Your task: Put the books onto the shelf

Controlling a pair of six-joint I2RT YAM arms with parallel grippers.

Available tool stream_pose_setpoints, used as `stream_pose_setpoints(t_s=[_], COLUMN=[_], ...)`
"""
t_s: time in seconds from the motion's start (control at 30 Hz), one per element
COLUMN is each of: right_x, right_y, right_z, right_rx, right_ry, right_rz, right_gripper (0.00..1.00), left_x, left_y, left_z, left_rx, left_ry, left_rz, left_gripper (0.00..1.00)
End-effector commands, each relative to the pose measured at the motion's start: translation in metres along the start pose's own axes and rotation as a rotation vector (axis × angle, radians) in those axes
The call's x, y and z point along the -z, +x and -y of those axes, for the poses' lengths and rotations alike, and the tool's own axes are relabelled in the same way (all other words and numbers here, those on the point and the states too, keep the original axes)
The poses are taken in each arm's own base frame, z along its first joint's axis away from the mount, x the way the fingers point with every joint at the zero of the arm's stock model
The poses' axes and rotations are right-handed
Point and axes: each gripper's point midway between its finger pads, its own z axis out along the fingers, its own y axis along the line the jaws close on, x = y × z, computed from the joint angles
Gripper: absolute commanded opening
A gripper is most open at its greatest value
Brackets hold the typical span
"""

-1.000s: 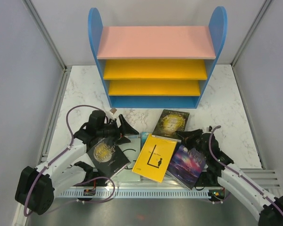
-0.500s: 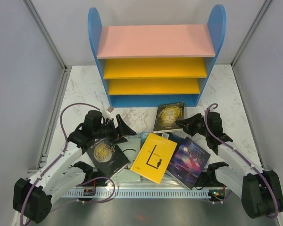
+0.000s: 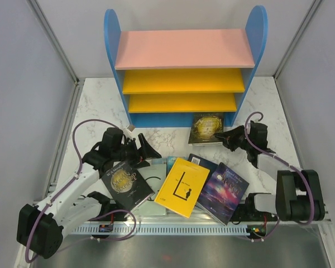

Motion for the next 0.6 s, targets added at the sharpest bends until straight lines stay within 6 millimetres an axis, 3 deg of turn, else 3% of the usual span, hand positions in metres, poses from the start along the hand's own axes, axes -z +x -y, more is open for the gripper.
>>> stream_pose_setpoints(t_s=[0.0,0.03,0.13,0.3,0.33,0.47,0.53,0.57], right_x=[-0.005,-0.011,-0.02,-0.044,-0.051,-0.059,-0.059,-0.057], right_y=[-0.031,-0.042,-0.063,-0.095,-0.095,-0.101,-0.098,-0.095], right_z=[-0.034,-0.022,-0.018,0.019,0.035,0.065,0.083,0.088], right_rx=[0.097,0.078,0.067,-0.03,-0.067,-0.151,-0.212,-0.219], right_ry=[-0.133,-0.108,-0.093,-0.021,0.004,0.018,0.044,0.046], right_rz=[0.03,0.038,0.051,0.067,0.056,0.062,0.061,0.065], right_gripper=[0.0,0.0,0.0,0.0,0.0,0.02,0.23,0.42], left_x=[0.003,0.002,0.001,0.0,0.0,-0.002,-0.002,-0.002], left_y=[-0.015,-0.015,-0.017,-0.02,-0.021,-0.022,-0.023,-0.024], left_z=[0.012,0.011,0.012,0.012,0.012,0.01,0.01,0.011], left_rx=[-0.061,-0.059,-0.057,-0.058,-0.06,-0.058,-0.059,-0.064], left_ry=[0.01,0.005,0.001,-0.011,-0.012,-0.022,-0.026,-0.026], left_rz=[0.038,0.036,0.038,0.04,0.041,0.036,0.033,0.034], left_gripper=[0.9,0.9,0.89,0.89,0.89,0.89,0.89,0.89])
